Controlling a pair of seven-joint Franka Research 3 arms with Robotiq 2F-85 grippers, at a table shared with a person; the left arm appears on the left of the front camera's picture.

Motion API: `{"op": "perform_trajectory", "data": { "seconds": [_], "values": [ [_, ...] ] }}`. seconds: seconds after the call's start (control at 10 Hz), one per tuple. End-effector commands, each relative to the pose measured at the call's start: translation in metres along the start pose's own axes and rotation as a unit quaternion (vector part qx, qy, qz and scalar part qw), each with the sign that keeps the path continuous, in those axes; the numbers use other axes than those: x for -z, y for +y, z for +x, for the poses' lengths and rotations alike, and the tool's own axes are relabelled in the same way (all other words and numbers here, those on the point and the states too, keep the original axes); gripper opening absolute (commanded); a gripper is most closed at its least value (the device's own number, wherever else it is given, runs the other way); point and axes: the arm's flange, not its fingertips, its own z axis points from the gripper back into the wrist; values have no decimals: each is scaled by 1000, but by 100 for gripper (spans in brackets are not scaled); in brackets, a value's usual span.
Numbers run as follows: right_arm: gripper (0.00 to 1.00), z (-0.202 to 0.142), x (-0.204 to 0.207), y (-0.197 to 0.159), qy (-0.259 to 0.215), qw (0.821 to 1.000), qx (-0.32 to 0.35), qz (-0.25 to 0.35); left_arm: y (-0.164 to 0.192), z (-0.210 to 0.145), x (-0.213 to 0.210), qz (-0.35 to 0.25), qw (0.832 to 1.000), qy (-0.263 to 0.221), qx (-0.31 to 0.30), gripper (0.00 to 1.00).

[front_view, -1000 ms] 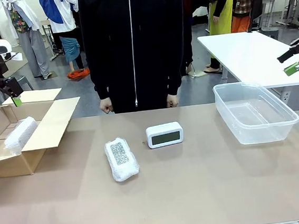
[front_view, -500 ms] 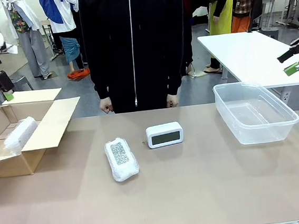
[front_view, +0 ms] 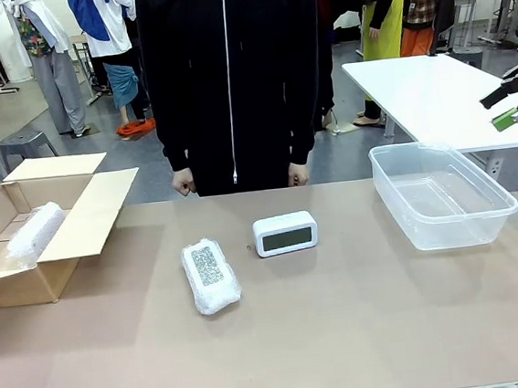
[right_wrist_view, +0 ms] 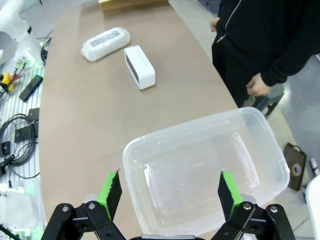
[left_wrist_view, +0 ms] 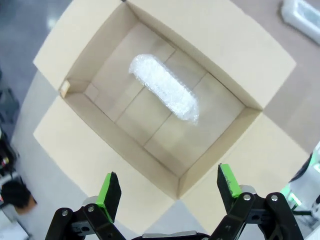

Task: Separate and place wrapped and unwrapped clocks.
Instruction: Pick up the Digital clock indicated by the person.

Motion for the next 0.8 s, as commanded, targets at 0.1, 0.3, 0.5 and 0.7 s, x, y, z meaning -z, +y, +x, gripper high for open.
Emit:
{"op": "perform_trajectory", "data": {
  "seconds": [0.1, 0.3, 0.5, 0.7],
  "values": [
    [100, 1, 1, 0, -5, 1000, -2, 2, 25, -18, -12, -38, 996, -49, 65, 100],
    [100, 1, 1, 0, -5, 1000, -2, 2, 36, -29, -21, -47, 992, -54, 106, 100],
    [100, 1, 1, 0, -5, 1000, -2, 2, 46, -38, -26, -50, 988, -68, 128, 100],
    [100, 1, 1, 0, -5, 1000, -2, 2, 51, -45, -32, -55, 978, -127, 157, 100]
  ]
}}
